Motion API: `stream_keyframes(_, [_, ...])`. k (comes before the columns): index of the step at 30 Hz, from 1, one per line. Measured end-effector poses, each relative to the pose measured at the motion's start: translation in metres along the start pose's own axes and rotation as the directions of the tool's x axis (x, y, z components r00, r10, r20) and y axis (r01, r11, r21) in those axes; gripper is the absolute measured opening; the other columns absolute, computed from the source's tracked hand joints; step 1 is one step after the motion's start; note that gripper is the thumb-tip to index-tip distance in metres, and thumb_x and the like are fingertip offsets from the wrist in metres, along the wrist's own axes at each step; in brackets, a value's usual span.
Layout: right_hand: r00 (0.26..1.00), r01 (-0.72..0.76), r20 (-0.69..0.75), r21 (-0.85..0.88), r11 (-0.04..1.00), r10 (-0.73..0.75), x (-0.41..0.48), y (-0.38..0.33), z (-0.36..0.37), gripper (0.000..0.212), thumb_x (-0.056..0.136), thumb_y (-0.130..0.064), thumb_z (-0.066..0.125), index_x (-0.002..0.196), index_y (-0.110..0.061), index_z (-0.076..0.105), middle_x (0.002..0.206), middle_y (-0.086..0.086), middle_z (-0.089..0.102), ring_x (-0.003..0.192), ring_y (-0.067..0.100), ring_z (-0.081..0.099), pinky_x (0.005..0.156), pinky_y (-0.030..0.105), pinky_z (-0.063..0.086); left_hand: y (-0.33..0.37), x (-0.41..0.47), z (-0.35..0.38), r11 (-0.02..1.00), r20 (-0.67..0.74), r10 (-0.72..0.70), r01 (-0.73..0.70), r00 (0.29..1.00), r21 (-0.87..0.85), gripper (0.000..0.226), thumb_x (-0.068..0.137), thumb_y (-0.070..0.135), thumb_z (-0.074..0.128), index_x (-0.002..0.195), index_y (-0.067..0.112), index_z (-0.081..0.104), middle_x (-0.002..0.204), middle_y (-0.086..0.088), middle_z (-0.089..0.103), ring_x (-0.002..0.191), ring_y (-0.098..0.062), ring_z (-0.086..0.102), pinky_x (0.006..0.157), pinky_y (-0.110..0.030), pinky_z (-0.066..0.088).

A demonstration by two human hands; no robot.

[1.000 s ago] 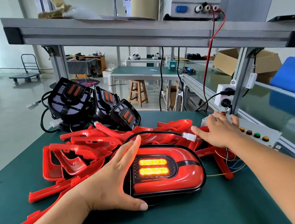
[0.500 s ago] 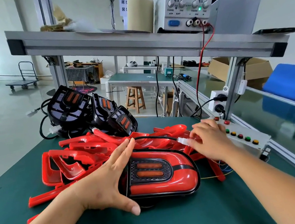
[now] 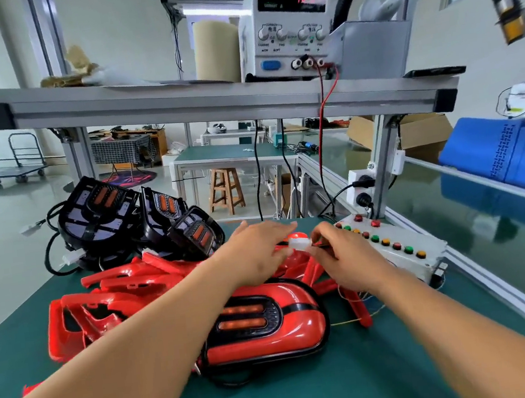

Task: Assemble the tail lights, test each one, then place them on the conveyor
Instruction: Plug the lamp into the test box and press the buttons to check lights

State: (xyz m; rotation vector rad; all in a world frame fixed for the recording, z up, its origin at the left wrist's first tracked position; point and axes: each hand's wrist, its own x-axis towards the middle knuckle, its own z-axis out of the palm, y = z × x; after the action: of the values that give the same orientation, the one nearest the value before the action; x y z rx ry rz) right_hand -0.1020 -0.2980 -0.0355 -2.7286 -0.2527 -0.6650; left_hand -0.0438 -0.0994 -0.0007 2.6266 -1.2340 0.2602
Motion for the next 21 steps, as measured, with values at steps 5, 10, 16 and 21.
stream_keyframes(5, [0.999,0.042,-0.002,0.004,0.999,-0.042,-0.006,0.006,-0.002,0.025,0.099,-0.040,0.049,0.110,-0.018,0.056,0.091,-0.004,0.062,0.082,0.013,0.055,0.069,0.032,0.042,0.008,0.018,0.009,0.995,0.018,0.037,-0.036,0.999,-0.090,0.034,0.100,0.040,0.043,0.129,0.030,0.058,0.125,0.001,0.064,0.119,-0.022,0.054,0.105,-0.039,0.034])
stream_keyframes(10, [0.996,0.092,0.023,-0.002,0.996,-0.092,-0.008,0.005,0.002,0.023,0.100,-0.036,0.051,0.107,-0.015,0.059,0.084,-0.001,0.063,0.074,0.014,0.055,0.064,0.031,0.041,0.003,0.016,0.007,0.998,0.043,0.049,-0.048,0.998,-0.029,0.034,0.098,0.046,0.044,0.121,0.029,0.063,0.114,0.004,0.067,0.110,-0.018,0.057,0.106,-0.040,0.033])
stream_keyframes(16, [0.995,0.094,0.033,0.060,0.994,-0.096,0.001,0.000,0.002,0.017,0.100,-0.033,0.051,0.097,-0.017,0.056,0.065,-0.014,0.048,0.058,0.000,0.045,0.054,0.020,0.033,-0.002,0.016,-0.005,0.998,0.013,0.064,-0.063,0.998,-0.031,0.030,0.097,0.050,0.046,0.115,0.034,0.064,0.097,0.014,0.065,0.099,-0.012,0.058,0.104,-0.037,0.033])
stream_keyframes(21, [0.998,-0.051,0.043,-0.006,0.999,0.051,-0.010,0.028,-0.007,0.025,0.101,-0.036,0.045,0.076,-0.036,0.039,0.066,-0.013,0.049,0.060,0.001,0.046,0.059,0.030,0.032,-0.037,-0.002,-0.030,0.991,-0.096,-0.116,0.109,0.989,-0.077,0.033,0.097,0.043,0.049,0.123,0.027,0.063,0.094,0.005,0.066,0.106,-0.023,0.061,0.090,-0.030,0.043])
